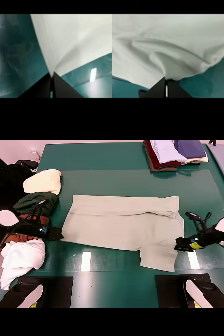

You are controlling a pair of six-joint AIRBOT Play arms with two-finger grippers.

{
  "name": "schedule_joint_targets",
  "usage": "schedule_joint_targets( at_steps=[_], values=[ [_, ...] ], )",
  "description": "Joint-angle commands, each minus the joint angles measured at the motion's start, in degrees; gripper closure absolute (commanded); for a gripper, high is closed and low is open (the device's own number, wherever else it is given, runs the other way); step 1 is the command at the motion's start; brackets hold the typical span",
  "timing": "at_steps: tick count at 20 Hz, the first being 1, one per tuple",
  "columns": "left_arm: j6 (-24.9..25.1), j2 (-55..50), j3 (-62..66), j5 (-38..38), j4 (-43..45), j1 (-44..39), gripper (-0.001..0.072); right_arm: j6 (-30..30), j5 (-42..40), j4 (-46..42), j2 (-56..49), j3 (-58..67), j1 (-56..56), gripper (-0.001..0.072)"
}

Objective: Fold the shirts.

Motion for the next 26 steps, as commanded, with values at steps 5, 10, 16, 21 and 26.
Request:
schedule_joint_targets(
  at_steps=[5, 10, 16, 21, 26],
  values=[
    [-0.8, 3.5, 0.0, 0.3, -1.7, 0.0, 0.0684, 1.3, -0.8, -3.5, 7.8, 7.5, 0.5, 0.0698],
    [-2.2, -2.9, 2.8, 14.0, -1.7, 0.0, 0.0684, -0.4, -9.1, -3.2, -7.9, 19.4, 1.4, 0.0697],
    [-2.0, -21.1, 13.0, 21.6, -3.0, 0.0, 0.0683, -0.4, -13.5, -3.1, -29.5, 38.6, 7.4, 0.0698],
    [-2.1, -32.4, 20.0, 25.3, -4.4, 0.0, 0.0682, 0.5, -13.0, -2.8, -42.3, 49.7, 9.6, 0.0695],
    [-2.3, -33.4, 23.8, 24.0, -6.4, 0.2, 0.0115, -1.4, -11.9, 7.8, -46.7, 54.3, 4.9, 0.0297]
  ],
)
